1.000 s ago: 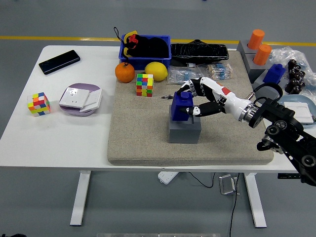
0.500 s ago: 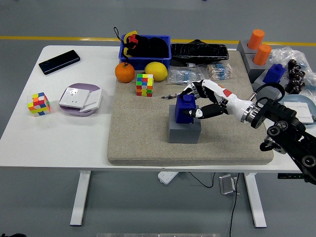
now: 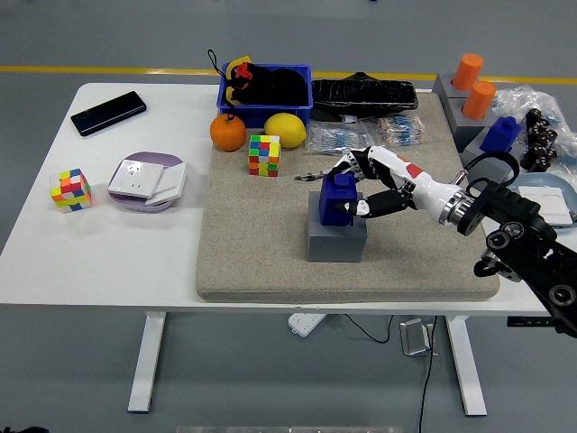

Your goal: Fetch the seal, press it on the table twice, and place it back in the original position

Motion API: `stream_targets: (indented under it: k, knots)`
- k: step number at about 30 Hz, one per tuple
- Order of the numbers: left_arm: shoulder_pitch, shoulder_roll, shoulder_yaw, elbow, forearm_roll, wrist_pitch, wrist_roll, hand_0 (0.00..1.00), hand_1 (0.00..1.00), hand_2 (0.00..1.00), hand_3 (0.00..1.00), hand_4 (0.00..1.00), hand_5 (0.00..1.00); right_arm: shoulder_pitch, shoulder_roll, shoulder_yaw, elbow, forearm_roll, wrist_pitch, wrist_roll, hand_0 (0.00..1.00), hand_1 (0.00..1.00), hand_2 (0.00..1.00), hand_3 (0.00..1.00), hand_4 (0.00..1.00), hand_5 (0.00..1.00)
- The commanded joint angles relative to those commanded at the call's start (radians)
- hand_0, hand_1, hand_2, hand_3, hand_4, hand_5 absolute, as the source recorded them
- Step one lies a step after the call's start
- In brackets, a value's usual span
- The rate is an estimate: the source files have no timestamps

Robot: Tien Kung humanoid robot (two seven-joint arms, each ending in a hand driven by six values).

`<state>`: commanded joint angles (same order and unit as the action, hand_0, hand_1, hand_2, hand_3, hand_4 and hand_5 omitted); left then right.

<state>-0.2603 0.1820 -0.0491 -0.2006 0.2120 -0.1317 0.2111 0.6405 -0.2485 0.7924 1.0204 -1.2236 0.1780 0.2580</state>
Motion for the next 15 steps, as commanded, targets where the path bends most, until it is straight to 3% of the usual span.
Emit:
stream_targets:
  k: [15]
  knots:
    - [0.001,0.0,0.003,0.0,-0.004,-0.001,-0.001,0.724,0.696,0.683,0.753,0.709,0.248,0.01,-0.017,0.002,0.008,-0.014,0.002,0.0,0.57,0.437,0.445,0.503,0.736,0.002]
